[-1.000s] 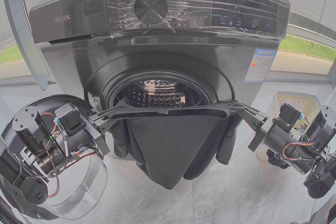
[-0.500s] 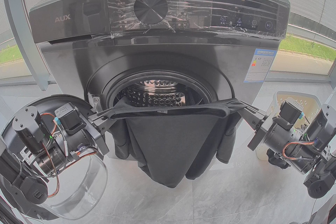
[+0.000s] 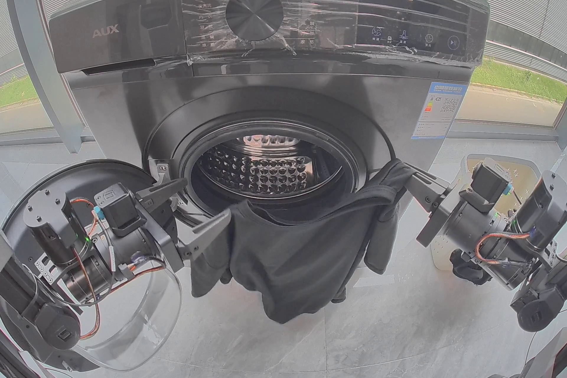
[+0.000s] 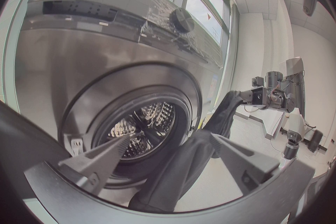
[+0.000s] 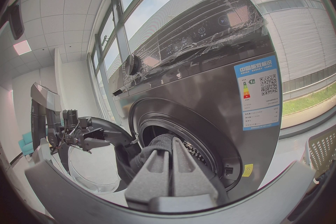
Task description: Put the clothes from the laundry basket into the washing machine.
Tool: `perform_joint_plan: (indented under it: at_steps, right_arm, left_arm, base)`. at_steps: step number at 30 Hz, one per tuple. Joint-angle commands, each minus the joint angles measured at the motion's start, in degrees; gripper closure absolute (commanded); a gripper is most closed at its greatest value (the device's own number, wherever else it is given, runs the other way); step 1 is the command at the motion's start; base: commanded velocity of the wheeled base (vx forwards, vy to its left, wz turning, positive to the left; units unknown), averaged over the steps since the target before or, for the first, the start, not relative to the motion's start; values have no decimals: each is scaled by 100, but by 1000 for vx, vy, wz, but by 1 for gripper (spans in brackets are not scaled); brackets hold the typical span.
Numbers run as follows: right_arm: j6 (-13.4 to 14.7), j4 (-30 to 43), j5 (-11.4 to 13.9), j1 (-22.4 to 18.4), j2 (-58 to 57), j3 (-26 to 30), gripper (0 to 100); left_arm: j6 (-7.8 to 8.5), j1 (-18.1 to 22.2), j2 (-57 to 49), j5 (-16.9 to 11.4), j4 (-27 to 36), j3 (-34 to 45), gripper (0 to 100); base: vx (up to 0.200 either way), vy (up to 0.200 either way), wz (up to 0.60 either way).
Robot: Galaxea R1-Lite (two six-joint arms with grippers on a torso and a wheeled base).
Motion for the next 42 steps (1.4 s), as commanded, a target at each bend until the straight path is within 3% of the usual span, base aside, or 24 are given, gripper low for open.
perform_joint_plan:
  at_steps: [1, 5, 11, 18, 20, 22, 27, 42]
  right_arm:
    - [19, -14, -40, -50, 143, -122, 100]
    - [37, -32, -216, 3, 257, -218, 100]
    - [54, -41, -234, 205, 398, -421, 100]
    - [54, -41, -225, 434, 398, -614, 100]
    - [54, -41, -190, 548, 380, -737, 100]
    - [54, -41, -181, 627, 363, -781, 100]
    - [63, -41, -172, 820, 345, -825, 100]
    - [239, -58, -199, 1137, 477, -1071, 100]
  left_arm:
    - [-26, -34, 97, -18, 3, 232, 0]
    - [-9, -60, 132, -18, 3, 276, 0]
    - [53, -113, 334, -238, 3, 540, 0]
    - [88, -350, 1029, -229, -6, 364, 0]
    - [229, -429, 1354, -168, -6, 162, 0]
    - [255, -526, 1477, -150, -6, 13, 0]
    - [255, -666, 1784, 34, 3, -216, 0]
    - [264, -746, 2531, 43, -6, -550, 0]
  base:
    - [0, 0, 0]
    - [0, 0, 0]
    - [0, 0, 0]
    - [0, 0, 0]
    - [0, 0, 0]
    - [0, 0, 0]
    - [0, 0, 0]
    - [0, 0, 0]
